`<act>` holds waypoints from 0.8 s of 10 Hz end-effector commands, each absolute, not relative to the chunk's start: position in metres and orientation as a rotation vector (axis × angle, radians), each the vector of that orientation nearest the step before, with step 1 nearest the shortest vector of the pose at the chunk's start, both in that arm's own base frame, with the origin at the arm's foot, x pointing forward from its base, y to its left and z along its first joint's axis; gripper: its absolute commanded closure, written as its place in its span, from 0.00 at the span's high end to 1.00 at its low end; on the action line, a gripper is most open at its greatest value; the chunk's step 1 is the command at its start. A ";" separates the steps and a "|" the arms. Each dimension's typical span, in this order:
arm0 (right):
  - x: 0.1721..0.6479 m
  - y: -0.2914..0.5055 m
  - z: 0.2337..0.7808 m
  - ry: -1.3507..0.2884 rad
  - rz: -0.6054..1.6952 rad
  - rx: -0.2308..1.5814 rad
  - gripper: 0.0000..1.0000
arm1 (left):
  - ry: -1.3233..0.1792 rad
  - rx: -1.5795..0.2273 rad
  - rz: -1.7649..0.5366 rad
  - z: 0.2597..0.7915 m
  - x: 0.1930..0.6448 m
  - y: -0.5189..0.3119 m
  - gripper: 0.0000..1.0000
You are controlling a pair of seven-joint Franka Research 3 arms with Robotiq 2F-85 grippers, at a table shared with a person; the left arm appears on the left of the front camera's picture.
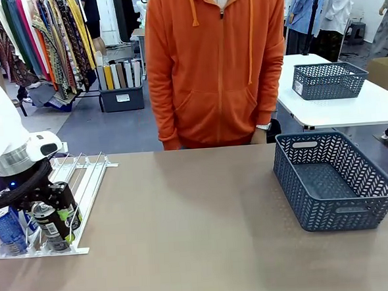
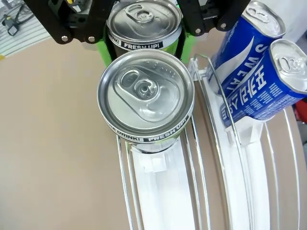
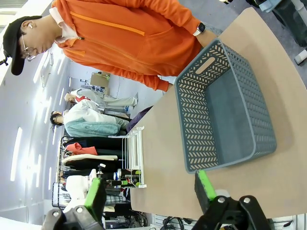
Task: Retrieve and store the cans from the dispenser.
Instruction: Pick up one can from the Automatic Can Dispenser and place it in the middle of the table.
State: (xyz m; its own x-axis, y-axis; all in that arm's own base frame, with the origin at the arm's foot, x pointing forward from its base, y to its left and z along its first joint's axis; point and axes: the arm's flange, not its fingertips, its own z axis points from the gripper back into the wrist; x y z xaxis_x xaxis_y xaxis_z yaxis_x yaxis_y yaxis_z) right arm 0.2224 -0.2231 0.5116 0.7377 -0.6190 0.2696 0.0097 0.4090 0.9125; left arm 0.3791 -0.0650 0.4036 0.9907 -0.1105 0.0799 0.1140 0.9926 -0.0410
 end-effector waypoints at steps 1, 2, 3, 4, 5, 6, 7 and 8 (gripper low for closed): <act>0.224 -0.224 0.512 -0.684 -0.413 1.109 1.00 | -0.092 -0.011 -0.098 0.381 0.334 -0.059 0.00; 0.224 -0.224 0.512 -0.684 -0.413 1.109 1.00 | -0.099 -0.017 -0.099 0.386 0.332 -0.061 0.00; 0.224 -0.224 0.512 -0.684 -0.413 1.109 1.00 | -0.114 -0.002 -0.093 0.398 0.327 -0.062 0.00; 0.224 -0.224 0.512 -0.684 -0.413 1.109 1.00 | -0.127 0.015 -0.086 0.423 0.320 -0.062 0.00; 0.224 -0.224 0.512 -0.684 -0.413 1.109 1.00 | -0.148 0.058 -0.070 0.461 0.313 -0.059 0.00; 0.224 -0.224 0.512 -0.684 -0.413 1.109 1.00 | -0.217 0.056 -0.083 0.508 0.302 -0.056 0.00; 0.224 -0.224 0.512 -0.684 -0.413 1.109 1.00 | -0.273 0.043 -0.111 0.543 0.290 -0.055 0.00; 0.224 -0.224 0.512 -0.684 -0.413 1.109 1.00 | -0.332 0.037 -0.099 0.568 0.281 -0.053 0.00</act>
State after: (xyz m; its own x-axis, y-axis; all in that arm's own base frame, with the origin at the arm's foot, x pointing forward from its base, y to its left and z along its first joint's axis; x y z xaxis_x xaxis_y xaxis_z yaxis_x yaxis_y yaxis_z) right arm 0.2227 -0.2231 0.5110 0.7388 -0.6185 0.2678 0.0113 0.4087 0.9126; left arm 0.2874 -0.0584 0.5445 0.9604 -0.1054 0.2580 0.0982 0.9943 0.0405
